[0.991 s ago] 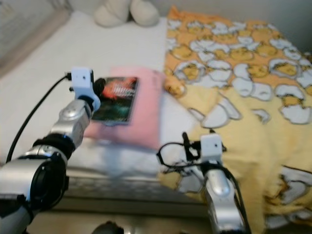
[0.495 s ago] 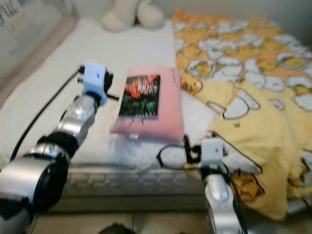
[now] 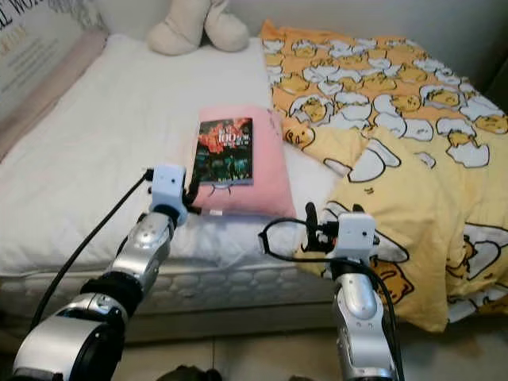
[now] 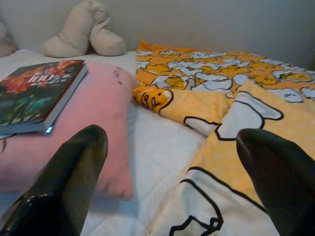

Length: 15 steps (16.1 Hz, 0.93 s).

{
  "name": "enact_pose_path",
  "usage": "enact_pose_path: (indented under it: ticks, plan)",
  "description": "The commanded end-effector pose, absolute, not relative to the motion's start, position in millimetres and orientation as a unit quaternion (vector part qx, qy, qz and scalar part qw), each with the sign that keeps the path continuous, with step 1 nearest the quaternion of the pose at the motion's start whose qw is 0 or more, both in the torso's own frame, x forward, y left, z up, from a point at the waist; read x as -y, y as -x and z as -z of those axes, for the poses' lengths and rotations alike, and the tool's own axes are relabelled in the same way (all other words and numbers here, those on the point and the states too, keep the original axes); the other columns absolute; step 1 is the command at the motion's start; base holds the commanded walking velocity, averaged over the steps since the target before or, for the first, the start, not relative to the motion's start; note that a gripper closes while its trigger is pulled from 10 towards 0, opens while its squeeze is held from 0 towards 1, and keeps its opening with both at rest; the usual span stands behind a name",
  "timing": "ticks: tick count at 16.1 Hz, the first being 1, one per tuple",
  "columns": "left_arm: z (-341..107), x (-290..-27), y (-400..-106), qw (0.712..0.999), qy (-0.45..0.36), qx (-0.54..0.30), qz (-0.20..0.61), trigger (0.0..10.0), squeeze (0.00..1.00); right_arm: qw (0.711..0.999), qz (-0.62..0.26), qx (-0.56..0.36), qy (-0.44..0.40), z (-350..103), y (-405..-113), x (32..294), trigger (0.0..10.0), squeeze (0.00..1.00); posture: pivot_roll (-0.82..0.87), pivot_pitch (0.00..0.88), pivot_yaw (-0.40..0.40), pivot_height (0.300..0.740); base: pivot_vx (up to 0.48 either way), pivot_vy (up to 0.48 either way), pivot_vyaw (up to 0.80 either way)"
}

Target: Clean up the room

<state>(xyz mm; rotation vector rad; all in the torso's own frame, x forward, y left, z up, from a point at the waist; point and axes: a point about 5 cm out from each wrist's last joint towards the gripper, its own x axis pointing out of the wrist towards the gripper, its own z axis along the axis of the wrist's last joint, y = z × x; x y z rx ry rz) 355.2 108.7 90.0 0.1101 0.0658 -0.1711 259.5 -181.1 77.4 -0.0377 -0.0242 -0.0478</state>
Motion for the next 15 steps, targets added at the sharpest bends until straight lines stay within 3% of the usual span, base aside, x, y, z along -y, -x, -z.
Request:
enact_pose_path:
  ticks: [1, 9, 11, 12, 15]
  plan:
    - [-96.1, -106.9, -357.6, 0.995, -0.061, -0.022, 0.082, 10.0, 1.00, 0.999, 0.028, 0.009, 0.016, -79.0, -262.6, 184.1, 10.0, 0.00, -0.05, 0.000, 0.036, 0.740, 0.000, 0.000, 0.00]
    - [-88.6, -112.7, -353.6, 0.997, -0.032, -0.044, 0.054, 10.0, 1.00, 1.000, 0.003, 0.002, 0.027, -74.5, -262.4, 176.2, 10.0, 0.00, -0.05, 0.000, 0.022, 0.740, 0.000, 0.000, 0.00]
    - [-88.9, -111.4, -354.7, 0.997, -0.027, -0.051, 0.052, 10.0, 0.97, 0.999, -0.001, 0.000, 0.034, -75.0, -262.9, 175.9, 10.0, 0.00, -0.05, 0.000, 0.020, 0.740, 0.480, 0.000, 0.00]
    - [-89.7, -110.5, -355.3, 0.997, -0.027, -0.051, 0.052, 10.0, 0.00, 0.999, -0.002, 0.000, 0.035, -75.0, -263.1, 176.0, 10.0, 0.00, -0.05, 0.000, 0.020, 0.740, 0.480, 0.000, 0.63]
    - [-92.0, -108.1, -356.4, 0.997, -0.039, -0.048, 0.052, 10.0, 0.00, 0.999, -0.003, -0.003, 0.037, -73.3, -262.2, 175.7, 10.0, 0.00, -0.05, 0.000, 0.018, 0.740, 0.480, 0.000, 0.61]
